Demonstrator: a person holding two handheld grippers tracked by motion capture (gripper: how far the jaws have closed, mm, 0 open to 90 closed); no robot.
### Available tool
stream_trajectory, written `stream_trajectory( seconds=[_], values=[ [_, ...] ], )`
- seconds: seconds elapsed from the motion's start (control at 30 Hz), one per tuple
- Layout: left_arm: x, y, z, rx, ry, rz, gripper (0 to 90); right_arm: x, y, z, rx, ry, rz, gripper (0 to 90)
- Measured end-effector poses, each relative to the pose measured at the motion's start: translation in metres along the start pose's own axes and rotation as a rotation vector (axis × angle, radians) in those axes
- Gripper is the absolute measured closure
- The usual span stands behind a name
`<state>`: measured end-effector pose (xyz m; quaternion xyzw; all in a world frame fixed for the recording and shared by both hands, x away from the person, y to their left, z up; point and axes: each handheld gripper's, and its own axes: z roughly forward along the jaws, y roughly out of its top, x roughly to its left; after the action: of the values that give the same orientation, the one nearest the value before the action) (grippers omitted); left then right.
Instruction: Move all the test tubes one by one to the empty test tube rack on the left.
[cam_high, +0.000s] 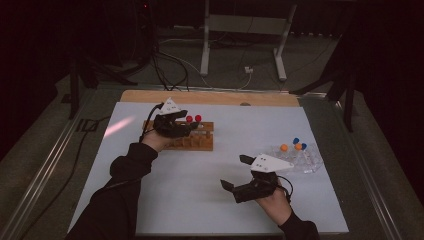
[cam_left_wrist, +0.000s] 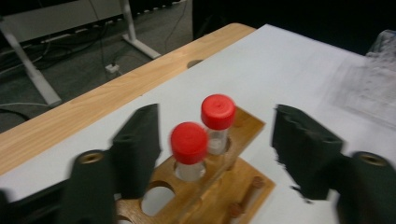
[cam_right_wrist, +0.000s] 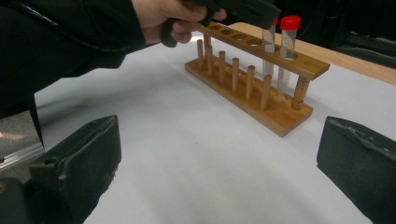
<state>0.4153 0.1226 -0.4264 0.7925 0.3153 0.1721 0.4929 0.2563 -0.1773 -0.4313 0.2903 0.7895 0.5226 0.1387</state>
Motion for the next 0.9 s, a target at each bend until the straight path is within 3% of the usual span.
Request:
stream_trajectory(
  seconds=[0.17,0.3,0.4,0.5,0.6,0.7,0.9],
  values=[
    [-0.012,0.008,-0.016,-0.026,-0.047,0.008,13.1,-0.005,0.004,-0.006,-0.027,-0.007,0.006,0.0],
    [-0.022,0.013,-0.031,-0.067,-0.130,0.006,1.7,-0.011,0.007,-0.016,-0.066,-0.029,-0.036,0.0],
    [-0.032,0.011,-0.041,-0.109,-0.171,0.013,1.7,-0.018,0.011,-0.026,-0.083,-0.044,-0.056,0.0],
    [-0.043,0.004,-0.047,-0.110,-0.211,0.033,1.2,-0.028,0.014,-0.039,-0.076,-0.069,-0.046,0.0],
    [-0.053,-0.005,-0.052,-0.106,-0.246,0.056,1.2,-0.041,0.015,-0.054,-0.094,-0.128,-0.027,0.0],
    [-0.060,-0.014,-0.060,-0.128,-0.274,0.054,1.2,-0.055,0.013,-0.067,-0.095,-0.196,-0.012,0.0],
    [-0.070,-0.032,-0.073,-0.125,-0.289,0.055,1.2,-0.079,0.005,-0.090,-0.105,-0.341,0.027,0.0]
  ],
)
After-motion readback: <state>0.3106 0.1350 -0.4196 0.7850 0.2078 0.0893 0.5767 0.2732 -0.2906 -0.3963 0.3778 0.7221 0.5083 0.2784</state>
